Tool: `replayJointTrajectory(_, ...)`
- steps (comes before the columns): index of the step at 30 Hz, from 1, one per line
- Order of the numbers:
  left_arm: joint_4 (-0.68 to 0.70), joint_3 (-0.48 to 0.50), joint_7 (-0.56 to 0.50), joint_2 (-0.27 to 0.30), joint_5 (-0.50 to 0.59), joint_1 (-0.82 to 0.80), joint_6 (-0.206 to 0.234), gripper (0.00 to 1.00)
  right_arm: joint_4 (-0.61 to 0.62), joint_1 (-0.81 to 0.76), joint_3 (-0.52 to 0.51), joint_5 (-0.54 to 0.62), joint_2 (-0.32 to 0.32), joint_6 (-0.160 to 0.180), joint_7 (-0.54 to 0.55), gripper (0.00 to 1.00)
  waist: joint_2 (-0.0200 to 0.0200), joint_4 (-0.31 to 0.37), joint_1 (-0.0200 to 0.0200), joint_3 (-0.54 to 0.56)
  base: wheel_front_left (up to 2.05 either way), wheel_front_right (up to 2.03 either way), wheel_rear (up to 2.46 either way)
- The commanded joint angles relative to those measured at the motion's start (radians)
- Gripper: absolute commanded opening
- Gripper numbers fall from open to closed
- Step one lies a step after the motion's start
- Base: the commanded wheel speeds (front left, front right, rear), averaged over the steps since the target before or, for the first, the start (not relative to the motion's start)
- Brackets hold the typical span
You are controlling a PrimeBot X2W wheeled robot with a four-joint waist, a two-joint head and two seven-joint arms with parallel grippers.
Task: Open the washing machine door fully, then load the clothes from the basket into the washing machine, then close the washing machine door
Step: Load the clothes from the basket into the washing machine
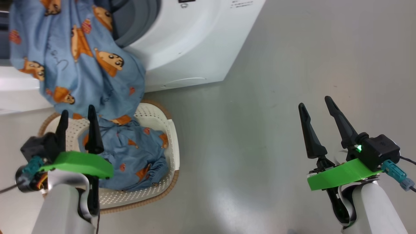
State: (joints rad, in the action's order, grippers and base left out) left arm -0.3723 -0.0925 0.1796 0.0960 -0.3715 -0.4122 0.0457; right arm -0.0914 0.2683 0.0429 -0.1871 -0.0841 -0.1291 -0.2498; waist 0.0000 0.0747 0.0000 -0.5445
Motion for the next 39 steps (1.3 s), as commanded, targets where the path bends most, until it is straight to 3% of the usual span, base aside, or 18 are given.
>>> replayJointTrajectory(1,-0.017,0.035,0.018,0.032,-0.002,-0.023,-0.016,1.00,0.026,0.001,0.020,-0.003,0.008,-0.002,-0.012,1.00,0.0000,0.016,0.0000,-0.013,0.00,0.00,0.00)
replayJointTrajectory(9,-0.195,0.046,0.063,0.041,-0.028,-0.142,-0.072,1.00,0.033,0.001,0.019,0.000,0.015,-0.002,-0.012,1.00,0.0000,0.042,0.0000,-0.031,0.00,0.00,0.00)
replayJointTrajectory(20,-0.314,0.055,0.081,0.039,-0.032,-0.233,-0.117,1.00,0.040,0.014,0.016,0.001,0.015,-0.002,-0.012,1.00,0.0000,0.070,0.0000,-0.060,0.00,0.00,0.00)
replayJointTrajectory(39,-0.324,0.121,0.082,-0.008,0.011,-0.319,-0.150,1.00,0.050,0.019,0.018,0.006,0.006,-0.002,-0.012,1.00,0.0000,0.099,0.0000,-0.092,0.00,0.00,0.00)
